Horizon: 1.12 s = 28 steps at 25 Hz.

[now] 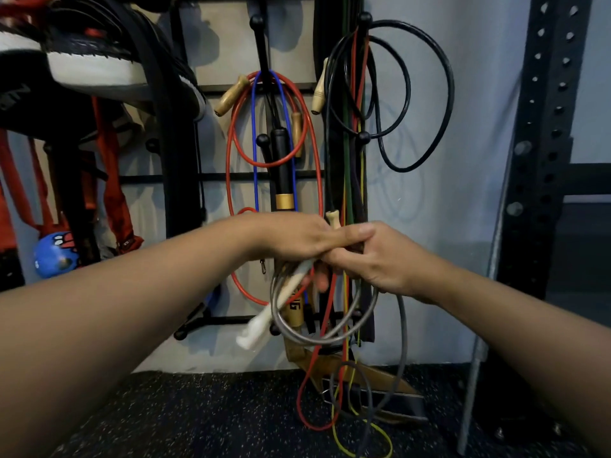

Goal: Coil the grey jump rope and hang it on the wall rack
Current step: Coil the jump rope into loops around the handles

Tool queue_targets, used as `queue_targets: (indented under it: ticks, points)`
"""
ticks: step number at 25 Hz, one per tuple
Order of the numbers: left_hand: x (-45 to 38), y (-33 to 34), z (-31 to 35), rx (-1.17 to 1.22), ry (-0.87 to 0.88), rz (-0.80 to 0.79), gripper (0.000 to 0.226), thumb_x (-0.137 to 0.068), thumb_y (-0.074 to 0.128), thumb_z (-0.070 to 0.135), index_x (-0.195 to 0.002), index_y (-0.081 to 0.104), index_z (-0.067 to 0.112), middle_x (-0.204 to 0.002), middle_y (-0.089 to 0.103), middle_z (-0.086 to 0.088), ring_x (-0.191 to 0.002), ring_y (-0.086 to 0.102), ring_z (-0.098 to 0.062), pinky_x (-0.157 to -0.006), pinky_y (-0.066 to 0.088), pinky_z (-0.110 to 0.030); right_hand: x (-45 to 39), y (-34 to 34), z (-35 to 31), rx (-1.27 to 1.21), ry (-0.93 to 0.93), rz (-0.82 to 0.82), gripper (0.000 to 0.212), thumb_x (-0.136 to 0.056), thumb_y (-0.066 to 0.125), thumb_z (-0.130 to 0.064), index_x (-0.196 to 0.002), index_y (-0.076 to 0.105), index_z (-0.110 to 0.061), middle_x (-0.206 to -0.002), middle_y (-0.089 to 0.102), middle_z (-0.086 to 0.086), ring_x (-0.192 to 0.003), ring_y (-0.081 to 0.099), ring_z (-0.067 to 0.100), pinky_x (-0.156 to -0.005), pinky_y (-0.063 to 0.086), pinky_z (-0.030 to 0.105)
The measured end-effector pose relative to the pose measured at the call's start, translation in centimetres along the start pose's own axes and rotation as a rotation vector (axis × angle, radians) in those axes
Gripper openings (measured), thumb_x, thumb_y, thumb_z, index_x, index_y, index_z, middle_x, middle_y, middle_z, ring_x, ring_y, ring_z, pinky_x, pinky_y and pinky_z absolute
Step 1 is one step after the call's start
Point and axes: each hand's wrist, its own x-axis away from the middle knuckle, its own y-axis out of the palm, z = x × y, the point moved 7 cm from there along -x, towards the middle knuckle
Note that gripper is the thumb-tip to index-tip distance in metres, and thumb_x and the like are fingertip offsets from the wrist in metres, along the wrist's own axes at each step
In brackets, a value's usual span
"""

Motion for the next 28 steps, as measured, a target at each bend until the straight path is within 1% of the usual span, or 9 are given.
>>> queue_targets:
  ticks: [2,4,6,8,11,15,19,23,28]
  points:
    - [-0.2,0.8,-0.8,0.058,-0.008,-0.060,0.059,-0.096,0.044,0.067,-0.075,0.061,0.014,-0.056,0.056,0.001,-0.052,0.055,-0.018,-0.061,0.053,-0.032,0.3,-0.8,0.3,0.016,0.007,0.010,0.020,-0.097,0.067,-0.020,-0.085,0.075,-0.007,-0.078,0.074,0.013,-0.070,0.069,0.022,-0.068,0.056,0.038]
    - [-0.2,1.0,-1.4,0.136,-0.030,-0.027,0.055,-0.094,0.050,0.065,-0.077,0.058,0.014,-0.054,0.049,0.002,-0.049,0.047,-0.018,-0.053,0.049,-0.031,0.6,-1.1,0.7,0.052,0.014,0.012,0.021,-0.094,0.072,-0.021,-0.086,0.072,-0.002,-0.063,0.068,-0.004,-0.050,0.058,0.006,-0.049,0.046,0.021]
    - [-0.5,0.6,-1.8,0.068,-0.050,0.050,0.057,-0.092,0.052,0.066,-0.079,0.059,0.011,-0.055,0.046,0.000,-0.046,0.042,-0.016,-0.045,0.041,-0.025,1.0,-0.8,1.2,0.045,0.044,-0.004,0.015,-0.091,0.076,-0.023,-0.088,0.070,-0.010,-0.053,0.060,-0.016,-0.044,0.054,-0.003,-0.044,0.039,0.011]
    - [-0.6,0.1,-2.2,0.095,-0.035,0.101,0.055,-0.093,0.052,0.064,-0.076,0.060,0.012,-0.054,0.043,0.001,-0.044,0.038,-0.014,-0.042,0.035,-0.023,1.7,-1.7,2.4,-0.104,0.156,0.039,0.020,-0.087,0.079,-0.031,-0.093,0.067,-0.016,-0.059,0.059,-0.008,-0.040,0.047,0.001,-0.042,0.034,0.012]
    - [-0.1,-1.0,-2.6,0.458,0.055,0.225,0.048,-0.097,0.053,0.058,-0.071,0.053,0.018,-0.055,0.037,0.004,-0.045,0.035,-0.012,-0.041,0.033,-0.022,3.2,-3.2,4.5,-0.265,0.296,0.083,0.038,-0.086,0.072,-0.052,-0.102,0.071,-0.018,-0.061,0.060,0.005,-0.045,0.044,0.015,-0.045,0.042,0.027]
    - [-0.1,-3.0,-3.7,1.013,0.214,0.537,0.045,-0.100,0.054,0.054,-0.073,0.044,0.019,-0.057,0.032,0.005,-0.049,0.033,-0.013,-0.042,0.035,-0.023,4.4,-1.1,6.0,-0.519,0.351,0.115,0.056,-0.082,0.062,-0.066,-0.104,0.075,-0.016,-0.062,0.039,-0.002,-0.052,0.043,0.015,-0.066,0.062,0.041]
    - [-0.2,-2.4,-4.5,1.413,0.228,0.795,0.046,-0.101,0.050,0.052,-0.072,0.042,0.018,-0.052,0.032,0.006,-0.041,0.032,-0.009,-0.039,0.031,-0.021,3.9,3.0,6.5,-0.666,0.326,0.127,0.084,-0.060,0.074,-0.081,-0.114,0.068,-0.017,-0.064,0.050,-0.011,-0.053,0.043,0.008,-0.061,0.050,0.035]
    - [-0.1,-1.1,-5.7,1.657,0.194,0.981,0.046,-0.103,0.047,0.052,-0.075,0.039,0.016,-0.049,0.032,0.006,-0.037,0.031,-0.009,-0.036,0.033,-0.022,2.8,5.1,6.4,-0.911,0.346,0.214,0.076,-0.066,0.078,-0.068,-0.120,0.062,-0.016,-0.065,0.054,0.001,-0.052,0.038,0.013,-0.056,0.041,0.030]
    - [0.2,0.6,-5.6,1.753,0.176,1.108,0.046,-0.103,0.043,0.055,-0.078,0.043,0.016,-0.052,0.037,0.005,-0.042,0.039,-0.011,-0.044,0.049,-0.026,1.6,5.6,5.9,-1.285,0.325,0.442,0.049,-0.071,0.085,-0.043,-0.101,0.065,-0.010,-0.062,0.044,0.000,-0.044,0.028,0.009,-0.046,0.030,0.024]
